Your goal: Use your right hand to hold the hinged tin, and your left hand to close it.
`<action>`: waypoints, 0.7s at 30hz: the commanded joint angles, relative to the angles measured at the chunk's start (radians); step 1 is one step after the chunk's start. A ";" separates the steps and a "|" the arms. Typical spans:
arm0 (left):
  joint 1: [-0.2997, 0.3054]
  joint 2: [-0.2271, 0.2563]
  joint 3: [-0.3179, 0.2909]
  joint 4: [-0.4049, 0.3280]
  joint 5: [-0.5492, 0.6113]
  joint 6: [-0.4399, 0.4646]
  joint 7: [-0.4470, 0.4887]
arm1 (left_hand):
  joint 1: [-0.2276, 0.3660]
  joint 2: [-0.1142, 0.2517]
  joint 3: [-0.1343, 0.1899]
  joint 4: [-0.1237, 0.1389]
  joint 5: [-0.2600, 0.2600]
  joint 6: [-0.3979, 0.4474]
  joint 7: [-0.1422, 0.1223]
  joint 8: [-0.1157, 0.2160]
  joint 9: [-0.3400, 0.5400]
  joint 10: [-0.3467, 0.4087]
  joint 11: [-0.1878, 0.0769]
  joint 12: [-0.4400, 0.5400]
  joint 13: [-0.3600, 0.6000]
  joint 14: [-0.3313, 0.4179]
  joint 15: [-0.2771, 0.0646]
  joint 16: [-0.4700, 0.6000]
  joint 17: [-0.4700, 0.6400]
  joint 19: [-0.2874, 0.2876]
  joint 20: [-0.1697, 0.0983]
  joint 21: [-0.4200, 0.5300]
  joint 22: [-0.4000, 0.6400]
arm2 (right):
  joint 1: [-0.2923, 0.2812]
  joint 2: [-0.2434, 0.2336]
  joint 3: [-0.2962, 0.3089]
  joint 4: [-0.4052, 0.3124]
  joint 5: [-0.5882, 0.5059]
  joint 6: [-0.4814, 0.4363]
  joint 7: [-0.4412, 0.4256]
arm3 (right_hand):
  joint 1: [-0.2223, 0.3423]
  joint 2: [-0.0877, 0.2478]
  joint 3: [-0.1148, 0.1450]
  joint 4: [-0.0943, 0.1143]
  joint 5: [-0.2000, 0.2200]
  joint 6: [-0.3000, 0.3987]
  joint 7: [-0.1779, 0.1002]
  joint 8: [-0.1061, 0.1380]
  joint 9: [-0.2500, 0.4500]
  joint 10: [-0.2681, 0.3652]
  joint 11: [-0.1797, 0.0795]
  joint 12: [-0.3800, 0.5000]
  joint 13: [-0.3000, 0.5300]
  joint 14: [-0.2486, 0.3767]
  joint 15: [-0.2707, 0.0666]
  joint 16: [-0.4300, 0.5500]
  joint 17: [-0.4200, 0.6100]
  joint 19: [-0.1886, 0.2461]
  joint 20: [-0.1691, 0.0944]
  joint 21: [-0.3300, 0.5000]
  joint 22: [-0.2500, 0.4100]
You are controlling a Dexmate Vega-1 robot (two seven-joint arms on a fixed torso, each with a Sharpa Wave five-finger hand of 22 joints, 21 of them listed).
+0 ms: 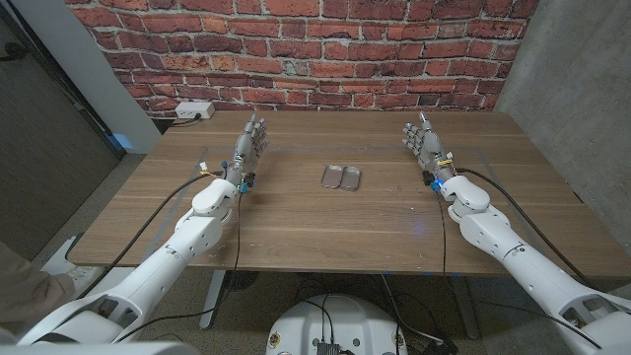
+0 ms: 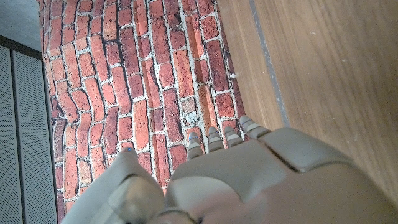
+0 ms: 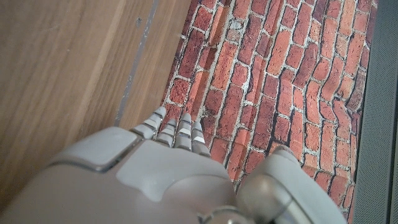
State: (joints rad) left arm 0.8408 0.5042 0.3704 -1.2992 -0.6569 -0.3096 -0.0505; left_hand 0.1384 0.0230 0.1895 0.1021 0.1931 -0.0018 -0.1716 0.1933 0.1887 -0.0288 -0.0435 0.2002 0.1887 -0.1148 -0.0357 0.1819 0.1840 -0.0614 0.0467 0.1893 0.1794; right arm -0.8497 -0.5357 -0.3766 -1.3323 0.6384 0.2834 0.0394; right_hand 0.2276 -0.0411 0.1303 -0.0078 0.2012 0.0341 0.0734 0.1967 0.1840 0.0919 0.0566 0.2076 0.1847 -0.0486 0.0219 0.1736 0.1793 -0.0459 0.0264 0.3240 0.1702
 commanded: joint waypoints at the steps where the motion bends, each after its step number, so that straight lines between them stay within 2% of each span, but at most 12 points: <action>1: 0.001 0.001 0.002 -0.006 0.004 -0.002 -0.001 | 0.008 0.000 0.005 0.002 0.007 0.002 -0.007 0.005 0.001 0.002 -0.008 0.009 0.005 -0.006 -0.016 0.005 0.002 -0.009 0.000 0.008 0.001 | 0.002 -0.021 -0.023 -0.006 -0.051 0.026 0.027 | 0.031 -0.001 0.005 -0.019 0.004 -0.008 0.000 0.007 0.006 -0.002 -0.007 0.005 0.003 -0.020 -0.003 0.000 0.001 -0.011 0.000 -0.012 0.003; 5: -0.009 -0.014 0.009 0.001 0.014 -0.014 0.008 | 0.007 0.000 0.004 0.002 0.007 0.001 -0.008 0.005 0.001 0.002 -0.006 0.009 0.005 -0.008 -0.016 0.004 0.002 -0.010 0.000 0.008 0.001 | -0.004 -0.023 -0.021 -0.009 -0.055 0.043 0.029 | 0.056 -0.002 0.011 -0.036 0.004 -0.014 -0.004 0.006 0.006 -0.006 -0.019 0.004 0.004 -0.025 -0.006 0.002 0.001 -0.010 0.000 -0.020 0.003; 13: -0.031 -0.032 0.020 0.007 0.032 -0.021 0.020 | 0.007 -0.001 0.003 0.002 0.007 0.002 -0.007 0.005 0.001 0.001 -0.006 0.009 0.005 -0.014 -0.015 0.003 0.002 -0.012 -0.002 0.007 0.001 | -0.012 -0.076 -0.024 -0.058 -0.113 0.029 0.010 | 0.095 -0.005 0.020 -0.060 0.002 -0.032 -0.015 0.003 0.006 -0.016 -0.026 0.002 0.004 -0.032 -0.014 0.004 0.001 -0.013 0.001 -0.033 0.003; 21: -0.003 -0.025 0.019 -0.048 0.049 -0.009 0.067 | 0.007 -0.001 0.001 0.002 0.007 0.003 -0.006 0.005 0.001 0.001 -0.003 0.009 0.005 -0.016 -0.015 0.003 0.002 -0.013 -0.002 0.007 0.001 | -0.029 -0.123 -0.031 -0.104 -0.154 0.012 0.009 | 0.121 -0.008 0.025 -0.077 0.001 -0.051 -0.014 -0.001 0.007 -0.022 -0.020 0.001 0.004 -0.044 -0.008 0.004 0.000 -0.018 0.006 -0.044 0.003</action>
State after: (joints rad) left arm 0.8231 0.4802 0.3848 -1.3022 -0.6294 -0.3261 -0.0250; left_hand 0.1383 0.0230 0.1895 0.1021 0.1931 -0.0018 -0.1714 0.1932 0.1885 -0.0291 -0.0431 0.2001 0.1886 -0.1222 -0.0360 0.1819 0.1838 -0.0649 0.0430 0.1892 0.1793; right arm -0.8608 -0.6034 -0.4002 -1.3824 0.5406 0.3143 0.0604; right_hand 0.3357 -0.0477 0.1508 -0.0751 0.2012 -0.0084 0.0576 0.1966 0.1886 0.0734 0.0321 0.2076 0.1846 -0.0825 0.0093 0.1736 0.1768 -0.0530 0.0303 0.2846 0.1700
